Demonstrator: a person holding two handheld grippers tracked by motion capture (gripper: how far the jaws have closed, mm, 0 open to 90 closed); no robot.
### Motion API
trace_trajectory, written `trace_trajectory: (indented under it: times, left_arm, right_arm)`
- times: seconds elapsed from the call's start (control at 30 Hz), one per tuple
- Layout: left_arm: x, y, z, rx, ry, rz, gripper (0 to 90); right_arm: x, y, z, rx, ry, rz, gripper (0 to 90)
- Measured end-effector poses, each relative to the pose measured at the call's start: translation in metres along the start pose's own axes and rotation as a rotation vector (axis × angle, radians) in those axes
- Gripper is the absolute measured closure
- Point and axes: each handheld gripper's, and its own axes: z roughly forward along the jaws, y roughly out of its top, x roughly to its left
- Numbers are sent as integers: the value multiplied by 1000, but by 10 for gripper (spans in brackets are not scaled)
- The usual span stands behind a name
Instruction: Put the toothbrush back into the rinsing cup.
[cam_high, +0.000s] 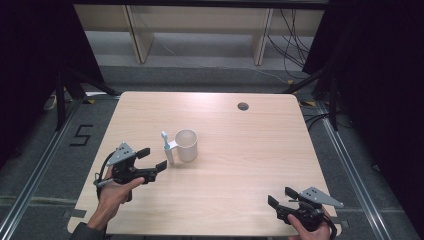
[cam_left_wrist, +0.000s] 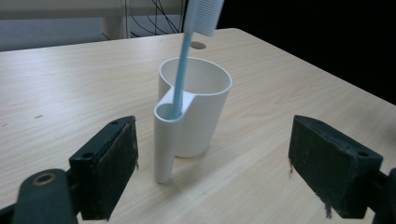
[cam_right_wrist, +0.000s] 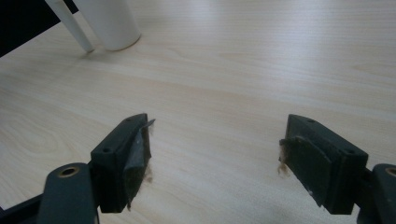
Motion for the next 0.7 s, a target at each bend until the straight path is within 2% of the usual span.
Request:
trace_trajectory:
  times: [0.17,0.57,0.7]
  left_arm:
    - [-6,-1,-6,12,-15,-3,151]
    - [-21,-7,-19,23,-55,28,151]
    - [-27,-12,-23,43,-60,48,152]
  right_arm:
    - [1,0,-1,8,-4,2,240]
    - [1,0,-1,9,2,1,240]
    - [1,0,-1,9,1,1,240]
